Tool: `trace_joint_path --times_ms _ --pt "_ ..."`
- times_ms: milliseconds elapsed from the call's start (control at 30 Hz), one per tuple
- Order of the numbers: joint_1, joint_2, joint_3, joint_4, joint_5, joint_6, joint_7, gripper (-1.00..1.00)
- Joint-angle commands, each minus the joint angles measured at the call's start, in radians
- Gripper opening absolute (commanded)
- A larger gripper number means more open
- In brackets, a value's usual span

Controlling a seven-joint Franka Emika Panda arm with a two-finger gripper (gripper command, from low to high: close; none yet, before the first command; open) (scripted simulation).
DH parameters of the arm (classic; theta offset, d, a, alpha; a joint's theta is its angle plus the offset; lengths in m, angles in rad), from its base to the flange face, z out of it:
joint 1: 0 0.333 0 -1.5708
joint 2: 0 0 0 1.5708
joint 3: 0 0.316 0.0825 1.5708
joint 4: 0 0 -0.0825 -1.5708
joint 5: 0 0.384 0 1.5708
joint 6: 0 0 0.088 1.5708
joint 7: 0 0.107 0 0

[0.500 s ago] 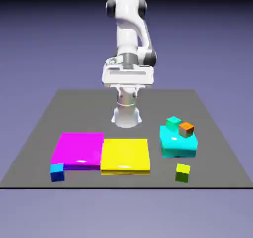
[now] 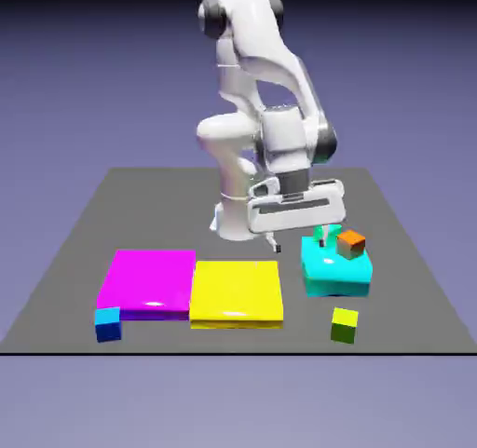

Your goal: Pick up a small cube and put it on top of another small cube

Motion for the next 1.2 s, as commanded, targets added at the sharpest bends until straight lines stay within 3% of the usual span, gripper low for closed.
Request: trace_joint_path --times_ms 0,333,567,600,633,800,1167 --pt "0.029 0.036 -0.015 0.021 0.011 -0.016 0.022 0.00" --pt "0.359 0.399 -0.170 0.234 0.123 -0.171 0.244 0.00" --pt "0.277 0.573 -0.065 0.283 0.223 -0.051 0.178 0.00" --pt "0.277 0.573 -0.065 0.283 0.223 -0.051 0.178 -1.00" --pt "0.277 0.573 -0.065 0.283 0.223 -0.051 0.178 -1.00" --pt "0.357 0.392 -0.160 0.230 0.122 -0.178 0.232 -1.00" --pt "0.146 0.010 0.207 0.019 0.036 -0.314 -0.247 -1.00"
